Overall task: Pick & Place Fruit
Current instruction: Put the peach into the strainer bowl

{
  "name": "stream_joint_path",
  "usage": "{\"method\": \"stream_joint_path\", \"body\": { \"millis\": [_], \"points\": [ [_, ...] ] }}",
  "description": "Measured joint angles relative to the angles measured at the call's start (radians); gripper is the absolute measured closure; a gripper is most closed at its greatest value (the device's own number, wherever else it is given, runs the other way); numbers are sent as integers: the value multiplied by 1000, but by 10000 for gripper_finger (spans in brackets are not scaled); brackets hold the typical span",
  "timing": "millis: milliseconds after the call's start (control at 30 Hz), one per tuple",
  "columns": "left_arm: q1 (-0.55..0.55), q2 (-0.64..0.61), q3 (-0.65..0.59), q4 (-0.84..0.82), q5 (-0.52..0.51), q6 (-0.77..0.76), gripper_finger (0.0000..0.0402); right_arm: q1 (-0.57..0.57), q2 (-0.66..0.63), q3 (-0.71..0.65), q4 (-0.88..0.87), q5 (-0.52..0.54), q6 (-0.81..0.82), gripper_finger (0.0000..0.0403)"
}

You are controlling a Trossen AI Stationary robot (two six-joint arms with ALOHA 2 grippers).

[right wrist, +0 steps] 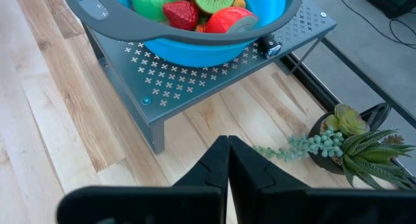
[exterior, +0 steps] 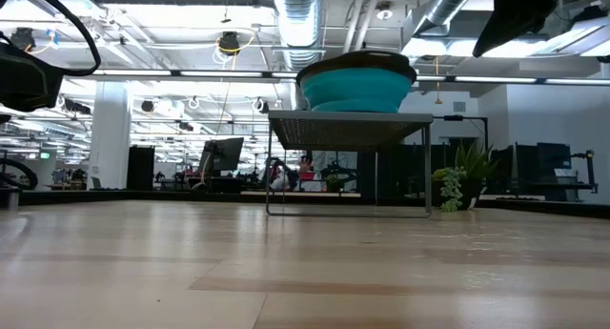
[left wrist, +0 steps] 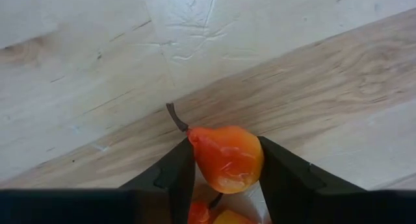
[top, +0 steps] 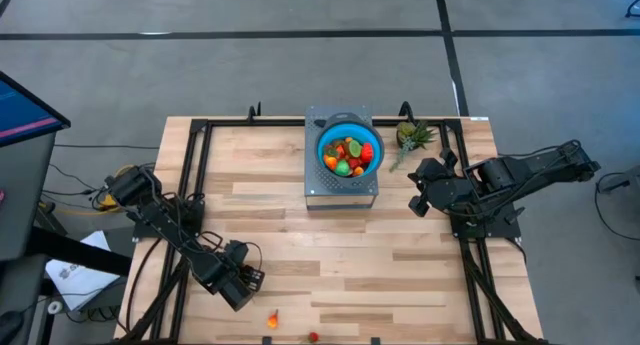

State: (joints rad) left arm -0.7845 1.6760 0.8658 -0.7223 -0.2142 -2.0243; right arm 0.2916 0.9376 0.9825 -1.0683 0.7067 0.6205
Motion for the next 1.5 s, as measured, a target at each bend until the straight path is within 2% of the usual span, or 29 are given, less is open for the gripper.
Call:
{"method": "stream_joint_path", "body": {
  "millis": [1500],
  "points": [
    [0,1,0,-1,14,0,260,0,0,0,7,0,-15,403]
  ]
}}
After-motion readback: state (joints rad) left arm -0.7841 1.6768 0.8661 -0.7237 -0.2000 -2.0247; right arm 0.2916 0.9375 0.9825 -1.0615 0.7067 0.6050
